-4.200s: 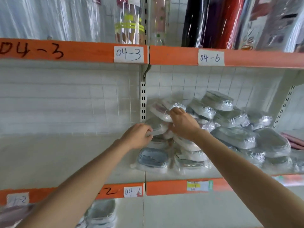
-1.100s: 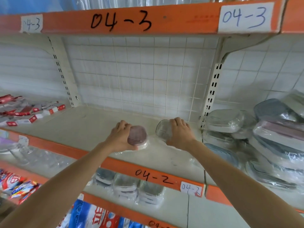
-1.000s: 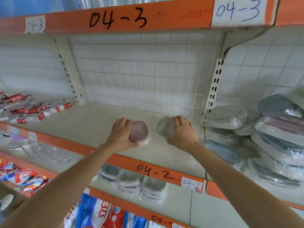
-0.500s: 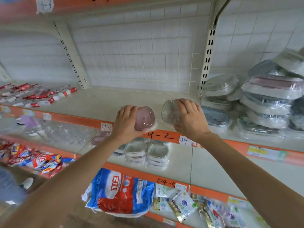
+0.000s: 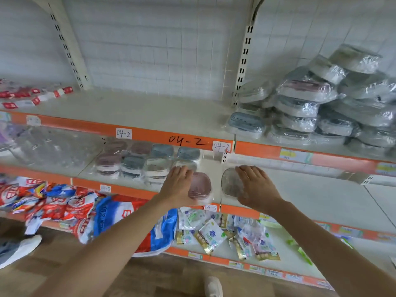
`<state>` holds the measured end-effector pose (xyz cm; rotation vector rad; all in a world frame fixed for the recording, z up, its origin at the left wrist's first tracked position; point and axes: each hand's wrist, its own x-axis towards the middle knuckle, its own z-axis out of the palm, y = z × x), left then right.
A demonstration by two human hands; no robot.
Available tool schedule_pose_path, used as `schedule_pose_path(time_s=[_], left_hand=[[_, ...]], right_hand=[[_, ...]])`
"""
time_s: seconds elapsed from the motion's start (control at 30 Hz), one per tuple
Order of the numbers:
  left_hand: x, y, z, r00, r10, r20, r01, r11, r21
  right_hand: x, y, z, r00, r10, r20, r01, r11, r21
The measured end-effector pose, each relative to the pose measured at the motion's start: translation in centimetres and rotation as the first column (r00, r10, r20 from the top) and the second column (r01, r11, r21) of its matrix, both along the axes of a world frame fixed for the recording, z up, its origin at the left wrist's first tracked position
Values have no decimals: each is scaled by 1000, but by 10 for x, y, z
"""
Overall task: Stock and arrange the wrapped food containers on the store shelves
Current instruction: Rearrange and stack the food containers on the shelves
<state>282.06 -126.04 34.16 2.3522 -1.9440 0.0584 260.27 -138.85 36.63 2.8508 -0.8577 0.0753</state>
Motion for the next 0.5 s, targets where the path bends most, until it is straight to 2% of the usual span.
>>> schedule_pose_path(time_s=[0.07, 0.2, 0.3, 0.5], left_hand=[[-4, -16, -16, 1000, -27, 7, 27, 998, 52], [-14, -60, -67, 998, -40, -39, 44, 994, 101], [-26, -98, -118, 996, -51, -67, 59, 990, 126], [-23, -177, -198, 996, -42, -75, 50, 993, 108]], right_hand=[[-4, -14, -23, 998, -39, -40, 40, 999, 30], [-12, -42, -90, 985, -172, -14, 172, 975, 142], [-17, -72, -145, 972, -232, -31, 234, 961, 147], [-3, -147, -224, 962, -270, -33, 271, 939, 213]])
